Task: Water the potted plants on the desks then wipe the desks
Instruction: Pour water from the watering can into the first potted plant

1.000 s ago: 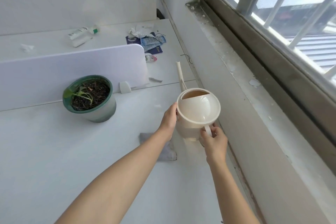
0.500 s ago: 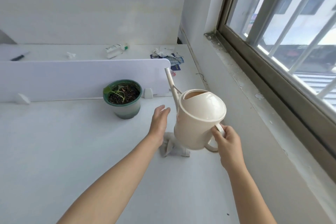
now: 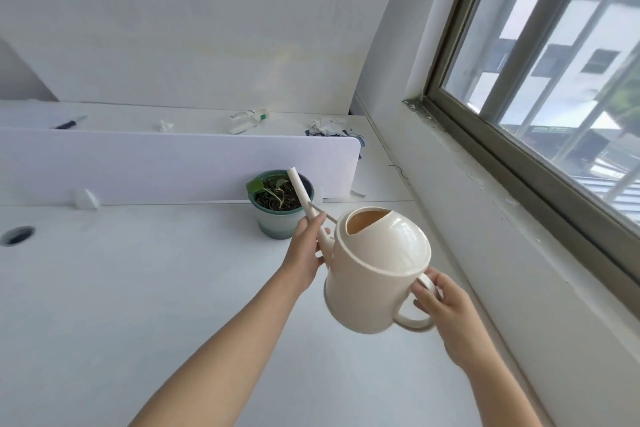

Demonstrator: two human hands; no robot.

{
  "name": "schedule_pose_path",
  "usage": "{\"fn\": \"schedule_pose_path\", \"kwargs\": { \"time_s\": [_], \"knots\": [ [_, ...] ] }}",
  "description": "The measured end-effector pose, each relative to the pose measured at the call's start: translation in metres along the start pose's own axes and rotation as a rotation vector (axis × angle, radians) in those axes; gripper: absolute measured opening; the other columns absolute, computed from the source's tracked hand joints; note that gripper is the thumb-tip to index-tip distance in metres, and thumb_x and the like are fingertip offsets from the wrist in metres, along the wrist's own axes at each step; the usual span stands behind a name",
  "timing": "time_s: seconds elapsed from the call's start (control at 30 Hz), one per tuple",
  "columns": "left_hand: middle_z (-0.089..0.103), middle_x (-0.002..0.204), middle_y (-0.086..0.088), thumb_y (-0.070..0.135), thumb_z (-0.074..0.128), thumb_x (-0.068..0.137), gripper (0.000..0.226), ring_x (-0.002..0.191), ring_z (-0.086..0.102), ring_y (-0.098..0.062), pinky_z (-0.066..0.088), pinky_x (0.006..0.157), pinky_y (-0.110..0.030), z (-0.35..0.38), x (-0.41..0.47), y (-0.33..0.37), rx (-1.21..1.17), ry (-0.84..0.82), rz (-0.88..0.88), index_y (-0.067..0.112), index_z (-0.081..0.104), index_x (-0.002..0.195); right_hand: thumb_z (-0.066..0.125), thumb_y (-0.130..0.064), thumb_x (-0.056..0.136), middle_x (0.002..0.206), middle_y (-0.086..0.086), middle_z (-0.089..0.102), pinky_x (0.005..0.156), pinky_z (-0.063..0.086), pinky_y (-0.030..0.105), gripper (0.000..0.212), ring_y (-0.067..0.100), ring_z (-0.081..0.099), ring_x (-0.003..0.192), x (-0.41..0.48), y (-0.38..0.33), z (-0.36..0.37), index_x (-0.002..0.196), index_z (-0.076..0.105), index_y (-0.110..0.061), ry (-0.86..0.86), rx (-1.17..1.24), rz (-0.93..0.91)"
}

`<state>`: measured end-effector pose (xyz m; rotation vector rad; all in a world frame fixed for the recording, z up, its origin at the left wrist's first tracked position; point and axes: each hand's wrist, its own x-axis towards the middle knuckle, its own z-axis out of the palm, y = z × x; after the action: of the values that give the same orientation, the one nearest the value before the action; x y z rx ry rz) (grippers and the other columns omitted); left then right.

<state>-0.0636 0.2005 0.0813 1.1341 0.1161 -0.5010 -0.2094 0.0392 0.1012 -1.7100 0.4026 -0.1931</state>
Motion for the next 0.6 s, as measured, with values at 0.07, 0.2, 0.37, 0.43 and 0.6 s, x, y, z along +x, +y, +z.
{"fn": "schedule_pose_path", "kwargs": {
  "time_s": [0.07,0.2,0.37,0.43,0.6],
  "knots": [
    [0.046,0.090,-0.004,0.037,0.048,0.092,0.013,0.086,0.047,-0.020,0.043,0.069,-0.031,-0.013,-0.006,-0.005,-0.010,-0.015,-0.046,0.026,0.052,0.098,0.053,-0.006,0.089,0.121,0.002,0.052,0.088,0.038,0.032,0.008,0.012,0.054,0.098,-0.007,0.003,0.007,0.083,0.059,-0.005,0.034,-0.077,-0.029],
    [0.047,0.085,-0.002,0.036,0.046,0.093,0.020,0.081,0.049,-0.018,0.044,0.070,-0.031,-0.032,-0.012,-0.014,-0.027,-0.069,-0.088,0.022,0.050,0.107,0.052,-0.006,0.089,0.123,-0.006,0.051,0.092,0.035,0.022,0.012,0.011,0.049,0.113,-0.021,0.006,0.024,0.094,0.059,0.002,0.045,-0.104,-0.049],
    [0.048,0.085,-0.001,0.037,0.045,0.092,0.023,0.078,0.048,-0.016,0.042,0.066,-0.029,-0.046,-0.007,-0.013,0.017,-0.106,-0.149,0.022,0.050,0.108,0.051,-0.004,0.090,0.088,-0.014,0.066,0.066,0.043,0.003,0.022,-0.004,0.059,0.077,-0.031,-0.004,0.046,0.088,0.059,-0.025,0.101,-0.097,-0.039],
    [0.048,0.086,-0.001,0.037,0.044,0.093,0.018,0.077,0.049,-0.016,0.042,0.066,-0.030,-0.051,-0.002,-0.012,0.009,-0.106,-0.169,0.023,0.050,0.103,0.051,-0.003,0.090,0.083,-0.015,0.068,0.066,0.044,0.003,0.024,-0.012,0.058,0.071,-0.030,-0.008,0.056,0.088,0.059,-0.025,0.093,-0.117,-0.036],
    [0.049,0.097,-0.004,0.040,0.044,0.092,0.031,0.082,0.050,-0.017,0.044,0.065,-0.030,-0.061,0.013,-0.011,-0.013,-0.087,-0.228,0.023,0.048,0.118,0.050,-0.002,0.090,0.087,-0.010,0.064,0.066,0.043,0.003,0.025,-0.013,0.058,0.069,-0.020,-0.017,0.071,0.086,0.059,-0.025,0.077,-0.143,-0.050]
  ]
}}
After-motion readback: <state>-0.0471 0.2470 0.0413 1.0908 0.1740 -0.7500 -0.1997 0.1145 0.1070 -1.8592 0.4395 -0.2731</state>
